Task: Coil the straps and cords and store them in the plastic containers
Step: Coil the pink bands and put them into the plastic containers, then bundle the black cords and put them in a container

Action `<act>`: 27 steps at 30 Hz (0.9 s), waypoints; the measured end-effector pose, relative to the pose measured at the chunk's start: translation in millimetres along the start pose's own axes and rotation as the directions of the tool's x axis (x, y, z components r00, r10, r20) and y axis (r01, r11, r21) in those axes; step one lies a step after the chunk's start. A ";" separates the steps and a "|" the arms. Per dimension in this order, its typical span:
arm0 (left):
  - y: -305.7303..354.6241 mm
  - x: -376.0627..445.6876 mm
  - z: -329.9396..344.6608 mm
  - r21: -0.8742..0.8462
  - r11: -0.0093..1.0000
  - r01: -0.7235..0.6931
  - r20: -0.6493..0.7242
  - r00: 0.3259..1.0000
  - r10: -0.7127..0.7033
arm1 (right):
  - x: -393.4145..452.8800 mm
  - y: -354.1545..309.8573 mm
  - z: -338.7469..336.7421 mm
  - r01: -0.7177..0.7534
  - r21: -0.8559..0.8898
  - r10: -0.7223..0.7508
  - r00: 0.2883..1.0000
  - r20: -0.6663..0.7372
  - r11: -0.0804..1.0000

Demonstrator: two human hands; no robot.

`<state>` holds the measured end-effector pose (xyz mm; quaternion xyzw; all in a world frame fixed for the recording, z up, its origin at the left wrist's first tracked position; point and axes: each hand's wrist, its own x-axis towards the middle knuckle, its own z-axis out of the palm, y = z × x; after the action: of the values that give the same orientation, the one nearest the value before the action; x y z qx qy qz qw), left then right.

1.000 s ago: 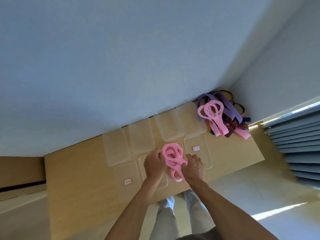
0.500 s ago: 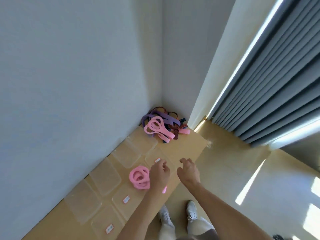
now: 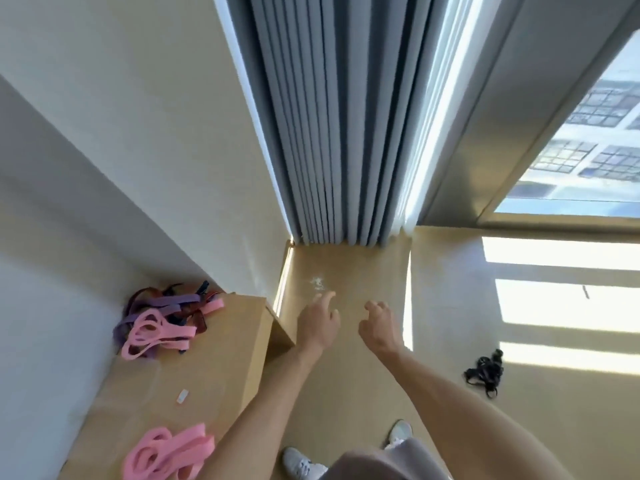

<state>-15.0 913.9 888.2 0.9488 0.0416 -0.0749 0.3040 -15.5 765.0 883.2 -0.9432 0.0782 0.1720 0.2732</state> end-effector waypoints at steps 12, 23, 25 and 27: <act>249.3 122.2 145.4 0.068 0.883 -0.465 0.264 0.862 0.433 | 92.2 208.6 -163.6 -0.080 0.061 0.087 0.989 -0.122 0.995; 355.3 204.0 378.5 -0.084 0.666 -0.741 0.541 0.527 0.655 | 149.1 427.7 -163.1 -0.443 0.127 0.456 0.883 -0.110 0.888; 358.3 212.7 427.8 -0.090 0.621 -0.779 0.588 0.461 0.664 | 164.7 469.3 -149.4 -0.477 0.139 0.491 0.866 -0.092 0.868; 356.7 219.0 477.0 -0.095 0.621 -0.778 0.622 0.441 0.647 | 181.1 509.9 -130.6 -0.512 0.162 0.528 0.845 -0.084 0.844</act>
<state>189.4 353.5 671.6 0.8245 -0.4705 -0.2399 0.2030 66.4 256.9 671.0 -0.8751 0.3593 0.1746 0.2730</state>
